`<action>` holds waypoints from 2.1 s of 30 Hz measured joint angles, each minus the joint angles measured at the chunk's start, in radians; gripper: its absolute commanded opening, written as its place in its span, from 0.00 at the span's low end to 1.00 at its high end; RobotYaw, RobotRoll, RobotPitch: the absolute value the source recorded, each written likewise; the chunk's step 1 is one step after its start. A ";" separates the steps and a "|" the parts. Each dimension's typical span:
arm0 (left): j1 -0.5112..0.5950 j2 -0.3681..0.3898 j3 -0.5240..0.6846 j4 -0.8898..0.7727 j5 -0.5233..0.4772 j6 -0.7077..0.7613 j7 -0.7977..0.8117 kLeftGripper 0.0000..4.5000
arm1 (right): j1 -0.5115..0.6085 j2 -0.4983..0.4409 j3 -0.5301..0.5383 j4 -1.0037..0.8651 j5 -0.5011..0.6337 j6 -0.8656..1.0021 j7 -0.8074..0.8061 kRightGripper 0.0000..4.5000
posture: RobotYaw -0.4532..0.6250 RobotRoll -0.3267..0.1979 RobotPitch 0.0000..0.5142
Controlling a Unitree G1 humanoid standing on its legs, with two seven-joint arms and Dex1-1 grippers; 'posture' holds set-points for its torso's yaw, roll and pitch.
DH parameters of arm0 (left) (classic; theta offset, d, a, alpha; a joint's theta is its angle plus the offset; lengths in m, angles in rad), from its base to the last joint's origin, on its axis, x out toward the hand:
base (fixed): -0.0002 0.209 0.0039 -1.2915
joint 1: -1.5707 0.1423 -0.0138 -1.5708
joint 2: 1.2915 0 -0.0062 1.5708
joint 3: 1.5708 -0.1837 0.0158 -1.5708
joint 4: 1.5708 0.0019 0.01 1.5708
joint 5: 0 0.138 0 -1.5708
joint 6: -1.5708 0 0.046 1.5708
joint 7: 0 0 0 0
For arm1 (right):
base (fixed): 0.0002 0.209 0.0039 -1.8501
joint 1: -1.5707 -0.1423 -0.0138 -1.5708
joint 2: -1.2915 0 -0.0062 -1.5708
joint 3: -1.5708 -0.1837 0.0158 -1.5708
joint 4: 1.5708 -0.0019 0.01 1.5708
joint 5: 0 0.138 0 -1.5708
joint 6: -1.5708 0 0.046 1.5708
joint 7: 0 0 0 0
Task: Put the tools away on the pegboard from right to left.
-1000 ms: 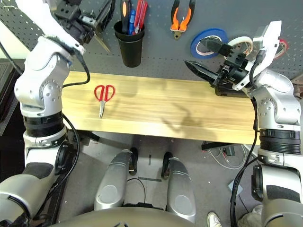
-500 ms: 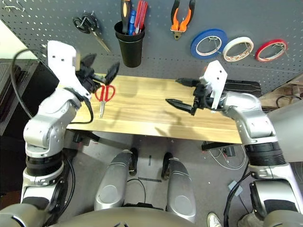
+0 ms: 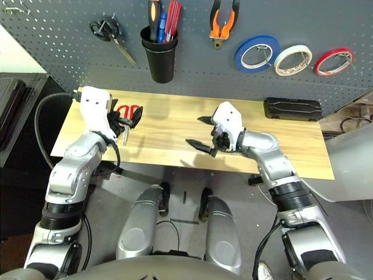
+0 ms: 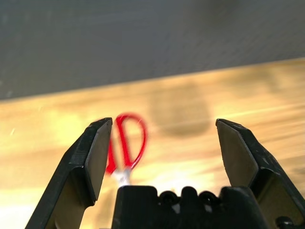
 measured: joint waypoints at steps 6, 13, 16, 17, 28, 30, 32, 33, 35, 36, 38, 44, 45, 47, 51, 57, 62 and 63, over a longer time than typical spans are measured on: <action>-0.043 -0.007 0.024 0.162 0.031 -0.053 0.043 0.99 | -0.009 0.034 0.034 0.050 -0.052 -0.038 -0.017 1.00 | 0.62 0.62 0.62; -0.173 -0.016 0.063 0.449 0.055 -0.169 0.102 0.99 | 0.023 0.034 0.054 0.030 -0.067 -0.054 -0.013 1.00 | 0.60 0.62 0.64; -0.232 -0.014 0.078 0.576 0.064 -0.231 0.122 0.99 | 0.053 0.017 0.056 0.005 -0.068 -0.057 -0.008 1.00 | 0.59 0.62 0.65; -0.244 -0.012 0.082 0.608 0.065 -0.246 0.126 0.99 | 0.061 0.011 0.056 -0.006 -0.068 -0.057 -0.006 1.00 | 0.58 0.62 0.65; -0.417 0.006 0.114 1.055 0.086 -0.423 0.225 0.99 | 0.138 -0.046 0.029 -0.153 -0.058 -0.009 -0.013 1.00 | 0.55 0.62 0.66; -0.437 0.008 0.119 1.108 0.087 -0.443 0.243 0.99 | 0.144 -0.054 0.023 -0.173 -0.054 0.004 -0.014 1.00 | 0.55 0.62 0.66; -0.466 0.009 0.119 1.169 0.090 -0.465 0.257 0.99 | 0.151 -0.060 0.021 -0.195 -0.052 0.015 -0.016 1.00 | 0.54 0.62 0.66; -0.475 0.009 0.119 1.186 0.091 -0.473 0.262 0.99 | 0.153 -0.062 0.021 -0.205 -0.052 0.021 -0.017 1.00 | 0.54 0.62 0.66; -0.498 0.010 0.119 1.228 0.092 -0.490 0.264 0.99 | 0.154 -0.066 0.019 -0.216 -0.049 0.028 -0.019 1.00 | 0.54 0.62 0.66; -0.508 0.010 0.119 1.246 0.092 -0.497 0.266 0.99 | 0.155 -0.068 0.019 -0.222 -0.046 0.033 -0.020 1.00 | 0.54 0.62 0.65; -0.519 0.009 0.119 1.271 0.092 -0.509 0.266 0.99 | 0.156 -0.069 0.017 -0.234 -0.043 0.042 -0.026 1.00 | 0.54 0.62 0.65; -0.545 0.009 0.120 1.334 0.092 -0.519 0.270 0.99 | 0.155 -0.074 0.016 -0.253 -0.033 0.059 -0.039 1.00 | 0.53 0.62 0.64; -0.548 0.009 0.121 1.345 0.092 -0.519 0.275 0.99 | 0.155 -0.075 0.016 -0.256 -0.033 0.061 -0.041 1.00 | 0.53 0.62 0.64; -0.550 0.010 0.126 1.365 0.092 -0.518 0.283 0.99 | 0.155 -0.075 0.015 -0.262 -0.032 0.061 -0.045 1.00 | 0.52 0.62 0.64; -0.550 0.009 0.131 1.373 0.092 -0.517 0.285 0.99 | 0.155 -0.080 0.010 -0.275 -0.031 0.063 -0.051 1.00 | 0.52 0.62 0.63; -0.555 0.010 0.136 1.392 0.092 -0.510 0.286 0.99 | 0.155 -0.086 0.004 -0.281 -0.030 0.068 -0.053 1.00 | 0.52 0.62 0.62; -0.559 0.000 0.133 1.390 0.094 -0.482 0.259 0.99 | 0.150 -0.091 0.000 -0.282 -0.030 0.073 -0.053 1.00 | 0.52 0.62 0.62; -0.559 -0.004 0.133 1.387 0.094 -0.478 0.254 0.99 | 0.149 -0.092 -0.002 -0.282 -0.030 0.073 -0.053 1.00 | 0.52 0.62 0.62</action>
